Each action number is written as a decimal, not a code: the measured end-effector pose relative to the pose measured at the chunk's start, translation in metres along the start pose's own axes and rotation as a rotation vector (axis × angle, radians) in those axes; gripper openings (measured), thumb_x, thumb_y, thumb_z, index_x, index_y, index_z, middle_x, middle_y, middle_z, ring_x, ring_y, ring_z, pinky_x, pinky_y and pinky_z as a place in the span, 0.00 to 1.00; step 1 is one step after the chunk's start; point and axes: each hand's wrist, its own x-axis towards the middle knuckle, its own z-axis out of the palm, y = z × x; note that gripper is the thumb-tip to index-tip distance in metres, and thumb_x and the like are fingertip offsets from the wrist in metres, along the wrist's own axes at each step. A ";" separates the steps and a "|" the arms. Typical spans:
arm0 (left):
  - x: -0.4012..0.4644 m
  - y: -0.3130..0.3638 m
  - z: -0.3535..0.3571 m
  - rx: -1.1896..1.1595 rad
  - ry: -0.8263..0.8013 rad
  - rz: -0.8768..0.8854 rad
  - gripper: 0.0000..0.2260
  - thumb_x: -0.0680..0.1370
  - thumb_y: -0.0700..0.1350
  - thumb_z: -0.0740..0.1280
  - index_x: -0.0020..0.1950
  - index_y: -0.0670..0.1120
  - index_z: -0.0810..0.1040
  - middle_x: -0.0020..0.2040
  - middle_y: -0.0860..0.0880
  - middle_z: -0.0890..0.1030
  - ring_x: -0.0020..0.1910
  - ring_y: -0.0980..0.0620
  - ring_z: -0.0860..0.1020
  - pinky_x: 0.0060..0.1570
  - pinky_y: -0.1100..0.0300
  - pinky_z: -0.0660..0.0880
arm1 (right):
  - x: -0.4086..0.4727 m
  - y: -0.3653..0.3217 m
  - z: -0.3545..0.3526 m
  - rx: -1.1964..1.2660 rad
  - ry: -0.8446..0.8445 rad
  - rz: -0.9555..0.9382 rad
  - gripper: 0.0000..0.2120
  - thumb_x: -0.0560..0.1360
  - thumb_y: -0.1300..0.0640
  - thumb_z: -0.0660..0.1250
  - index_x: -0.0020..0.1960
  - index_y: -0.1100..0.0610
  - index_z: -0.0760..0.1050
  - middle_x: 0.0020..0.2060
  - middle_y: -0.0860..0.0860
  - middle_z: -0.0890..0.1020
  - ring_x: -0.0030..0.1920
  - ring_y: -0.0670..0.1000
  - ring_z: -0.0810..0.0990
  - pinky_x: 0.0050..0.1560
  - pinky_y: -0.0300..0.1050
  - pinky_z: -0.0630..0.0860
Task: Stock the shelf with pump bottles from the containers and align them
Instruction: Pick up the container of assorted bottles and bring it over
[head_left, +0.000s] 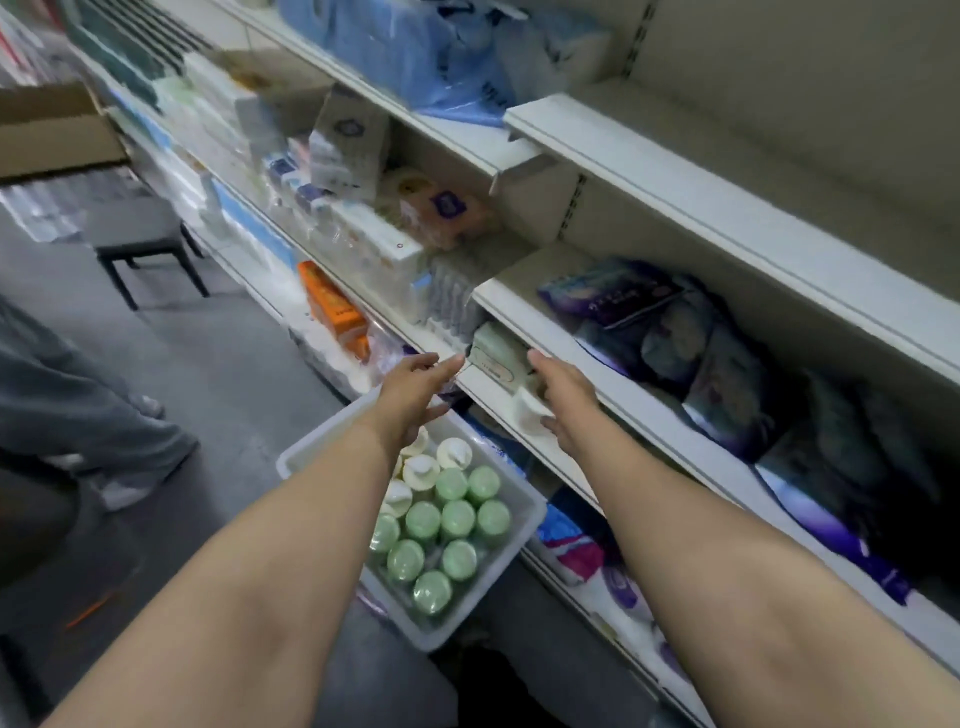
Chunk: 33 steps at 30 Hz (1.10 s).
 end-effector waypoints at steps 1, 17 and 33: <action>-0.009 0.007 0.009 -0.002 -0.045 0.011 0.27 0.70 0.52 0.78 0.65 0.47 0.75 0.61 0.46 0.78 0.58 0.52 0.76 0.54 0.51 0.81 | -0.012 -0.002 -0.010 0.033 0.024 -0.014 0.18 0.72 0.41 0.73 0.58 0.47 0.78 0.54 0.46 0.80 0.56 0.50 0.77 0.60 0.54 0.74; -0.139 0.028 0.226 0.189 -0.670 0.117 0.20 0.73 0.54 0.75 0.61 0.49 0.77 0.59 0.48 0.79 0.60 0.52 0.76 0.60 0.49 0.78 | -0.181 0.007 -0.225 0.293 0.543 -0.173 0.23 0.73 0.40 0.72 0.64 0.47 0.76 0.59 0.44 0.77 0.57 0.47 0.74 0.57 0.51 0.72; -0.388 -0.137 0.499 0.414 -1.262 -0.003 0.15 0.74 0.52 0.74 0.57 0.49 0.78 0.50 0.50 0.82 0.56 0.52 0.77 0.46 0.58 0.79 | -0.400 0.145 -0.502 0.537 1.124 -0.147 0.21 0.72 0.40 0.72 0.61 0.47 0.76 0.59 0.46 0.77 0.59 0.50 0.74 0.62 0.53 0.72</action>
